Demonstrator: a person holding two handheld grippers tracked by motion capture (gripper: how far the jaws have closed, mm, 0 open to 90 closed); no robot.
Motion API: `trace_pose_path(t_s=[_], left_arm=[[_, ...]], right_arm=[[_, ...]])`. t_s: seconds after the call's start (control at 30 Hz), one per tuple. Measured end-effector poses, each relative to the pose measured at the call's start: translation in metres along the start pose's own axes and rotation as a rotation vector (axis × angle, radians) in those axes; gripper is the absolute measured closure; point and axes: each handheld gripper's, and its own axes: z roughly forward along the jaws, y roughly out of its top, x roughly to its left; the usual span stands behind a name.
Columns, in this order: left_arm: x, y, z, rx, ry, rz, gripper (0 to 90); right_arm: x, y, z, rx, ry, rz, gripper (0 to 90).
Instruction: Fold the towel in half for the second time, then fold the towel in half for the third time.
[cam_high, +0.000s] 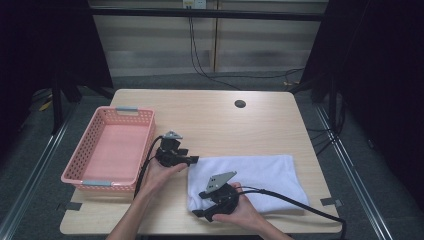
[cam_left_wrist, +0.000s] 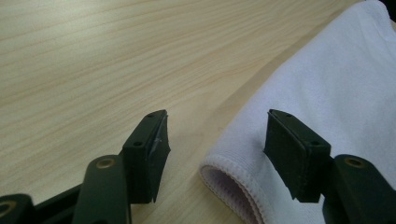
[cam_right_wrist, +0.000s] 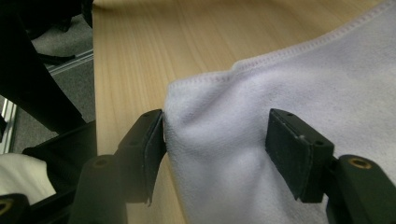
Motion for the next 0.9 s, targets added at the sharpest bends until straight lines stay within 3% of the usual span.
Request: trace_pose_path(t_s=[0.17, 0.3, 0.33, 0.4, 0.47, 0.6, 0.67, 0.83, 0.9], left_arm=[[-0.001, -0.003, 0.004, 0.025, 0.016, 0.013, 36.7], [0.0, -0.004, 0.007, 0.034, 0.017, 0.007, 35.9], [0.002, -0.005, 0.007, 0.032, 0.02, -0.004, 35.1], [0.004, -0.007, 0.006, 0.033, 0.021, -0.007, 34.9], [0.006, -0.009, 0.005, 0.028, 0.031, -0.019, 34.2], [0.009, -0.011, 0.004, 0.031, 0.034, -0.02, 32.3], [0.009, -0.011, 0.004, 0.029, 0.046, -0.027, 31.8], [0.006, -0.012, 0.008, 0.024, 0.052, -0.014, 30.2], [0.005, -0.012, 0.008, 0.029, 0.041, 0.0, 35.6]], right_arm=[[0.008, -0.005, 0.003, -0.032, -0.055, -0.036, 38.0], [0.009, -0.006, 0.003, -0.033, -0.063, -0.055, 38.6], [0.012, -0.007, 0.004, -0.029, -0.087, -0.092, 39.4], [0.013, -0.007, 0.004, -0.03, -0.094, -0.1, 39.6], [0.017, -0.006, 0.005, -0.014, -0.131, -0.133, 42.0], [0.018, -0.006, 0.006, -0.007, -0.149, -0.135, 47.1], [0.015, -0.005, 0.004, -0.008, -0.171, -0.135, 58.9], [0.015, -0.005, 0.004, -0.011, -0.206, -0.111, 68.4], [0.012, -0.004, 0.003, -0.01, -0.2, -0.097, 72.3]])
